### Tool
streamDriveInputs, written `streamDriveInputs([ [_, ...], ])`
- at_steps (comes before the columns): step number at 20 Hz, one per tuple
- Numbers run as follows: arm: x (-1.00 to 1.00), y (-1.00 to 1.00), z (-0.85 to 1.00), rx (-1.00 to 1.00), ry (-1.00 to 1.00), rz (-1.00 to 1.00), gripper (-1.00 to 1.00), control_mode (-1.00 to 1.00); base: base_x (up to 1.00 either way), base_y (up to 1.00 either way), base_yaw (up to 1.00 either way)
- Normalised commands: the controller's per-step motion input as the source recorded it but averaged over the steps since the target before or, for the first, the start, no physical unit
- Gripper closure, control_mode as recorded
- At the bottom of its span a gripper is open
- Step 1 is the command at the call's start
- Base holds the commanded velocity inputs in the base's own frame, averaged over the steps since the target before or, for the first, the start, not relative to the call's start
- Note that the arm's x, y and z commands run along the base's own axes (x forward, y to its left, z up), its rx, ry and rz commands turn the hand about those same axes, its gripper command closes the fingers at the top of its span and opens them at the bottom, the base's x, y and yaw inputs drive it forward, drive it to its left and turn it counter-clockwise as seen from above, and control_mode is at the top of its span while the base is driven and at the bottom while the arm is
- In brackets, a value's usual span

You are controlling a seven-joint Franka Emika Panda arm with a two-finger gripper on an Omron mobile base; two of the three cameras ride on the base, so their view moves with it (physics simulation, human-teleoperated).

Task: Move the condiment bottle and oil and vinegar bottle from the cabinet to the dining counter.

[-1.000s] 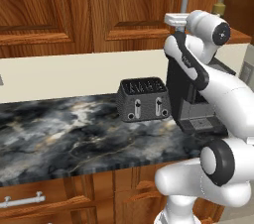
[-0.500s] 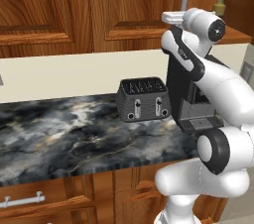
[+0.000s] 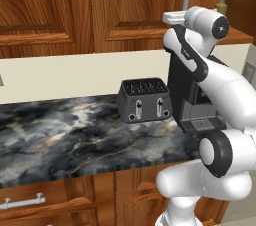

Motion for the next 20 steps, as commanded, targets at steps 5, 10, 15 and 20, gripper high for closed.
streamDriveInputs([
  [5, -0.19, 0.08, -0.01, -0.02, -0.03, 0.0, 1.0, -1.0, 0.0, 0.0, 0.0],
  [10, -0.4, 0.25, 0.0, 0.0, -0.04, 0.07, 1.0, -1.0, 0.0, 0.0, 0.0],
  [15, -0.46, 0.32, 0.0, 0.05, 0.0, 0.07, 1.0, -1.0, 0.0, 0.0, 0.0],
  [20, -0.52, 0.4, -0.03, 0.06, 0.0, 0.07, 1.0, -1.0, 0.0, 0.0, 0.0],
])
